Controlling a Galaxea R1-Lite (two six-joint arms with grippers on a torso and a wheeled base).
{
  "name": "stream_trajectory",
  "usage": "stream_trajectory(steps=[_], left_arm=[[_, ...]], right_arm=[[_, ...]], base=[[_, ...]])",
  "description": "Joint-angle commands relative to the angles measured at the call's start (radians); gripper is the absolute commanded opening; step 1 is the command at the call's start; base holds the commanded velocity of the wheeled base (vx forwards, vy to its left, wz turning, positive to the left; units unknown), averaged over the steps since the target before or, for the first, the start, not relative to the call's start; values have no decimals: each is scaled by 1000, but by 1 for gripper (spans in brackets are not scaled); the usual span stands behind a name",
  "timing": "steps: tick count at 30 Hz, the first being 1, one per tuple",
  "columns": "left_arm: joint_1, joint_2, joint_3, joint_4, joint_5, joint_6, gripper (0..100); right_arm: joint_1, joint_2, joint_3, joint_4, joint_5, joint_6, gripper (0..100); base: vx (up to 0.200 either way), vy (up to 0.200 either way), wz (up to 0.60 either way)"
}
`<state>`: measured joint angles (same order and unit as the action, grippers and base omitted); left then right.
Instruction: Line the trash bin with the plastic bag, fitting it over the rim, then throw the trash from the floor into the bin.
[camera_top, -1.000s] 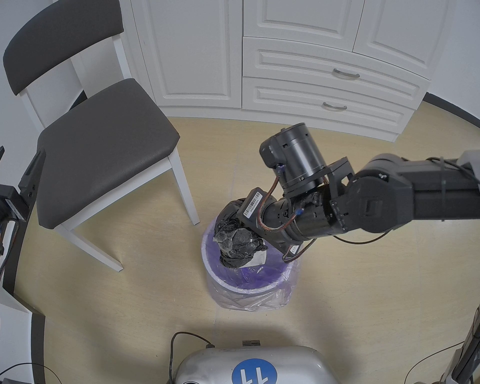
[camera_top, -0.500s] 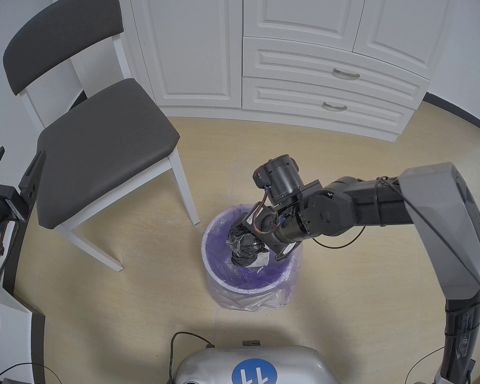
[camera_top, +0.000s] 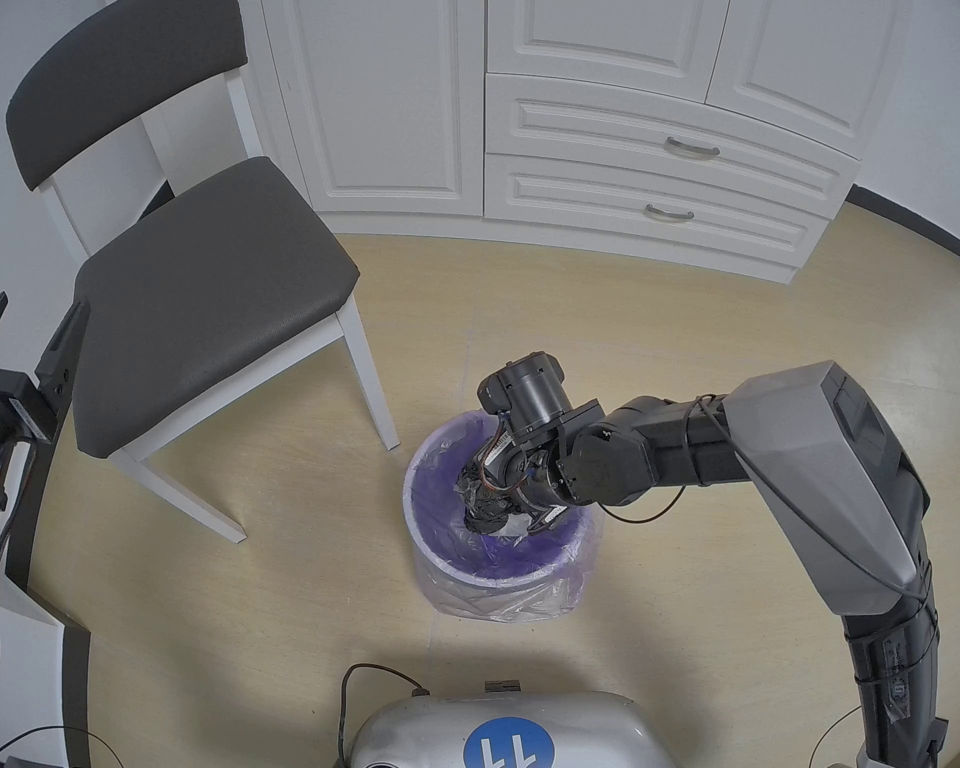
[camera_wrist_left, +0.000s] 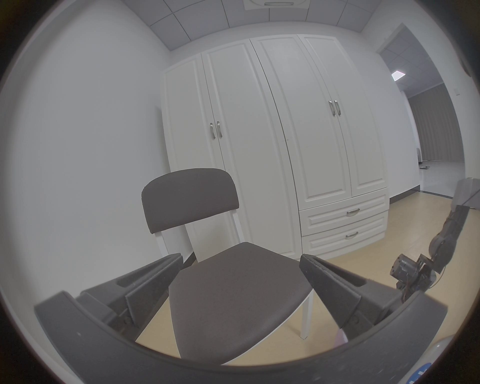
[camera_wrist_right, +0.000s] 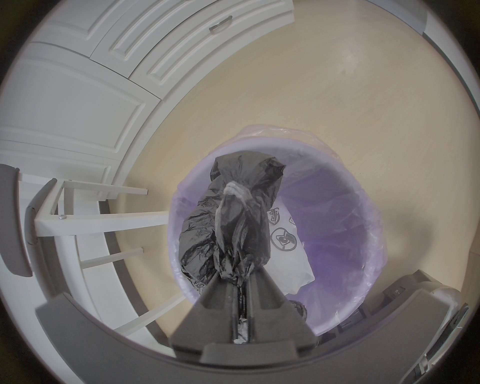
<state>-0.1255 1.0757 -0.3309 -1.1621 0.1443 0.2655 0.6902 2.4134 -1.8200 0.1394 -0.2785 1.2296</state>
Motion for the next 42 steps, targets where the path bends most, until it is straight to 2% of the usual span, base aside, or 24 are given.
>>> stream_trajectory(steps=[1,2,3,5,9,15,20,21,27,42], left_arm=[[0,0,1,-1,0,0,100],[0,-2,1,-1,0,1,100],[0,-2,1,-1,0,1,100],[0,-5,1,-1,0,1,100],[0,-5,3,-1,0,1,100],[0,-5,4,-1,0,1,100],[0,-5,4,-1,0,1,100],[0,-5,6,-1,0,1,100],[0,-5,7,-1,0,1,100],[-2,-7,7,-2,-2,3,100]], right_arm=[[17,27,1,0,-27,-2,0],[26,41,-1,-6,-67,-4,0],[26,41,-1,-6,-67,-4,0],[38,58,2,-46,-130,-24,0],[57,70,33,-109,-185,-51,0],[78,75,93,-210,-211,-99,0],[80,92,102,-241,-231,-111,0],[80,112,102,-273,-265,-128,0],[80,145,100,-300,-295,-160,0],[80,167,111,-337,-309,-177,0]], base=[[0,0,0],[0,0,0],[0,0,0],[0,0,0],[0,0,0],[0,0,0],[0,0,0],[0,0,0],[0,0,0],[0,0,0]])
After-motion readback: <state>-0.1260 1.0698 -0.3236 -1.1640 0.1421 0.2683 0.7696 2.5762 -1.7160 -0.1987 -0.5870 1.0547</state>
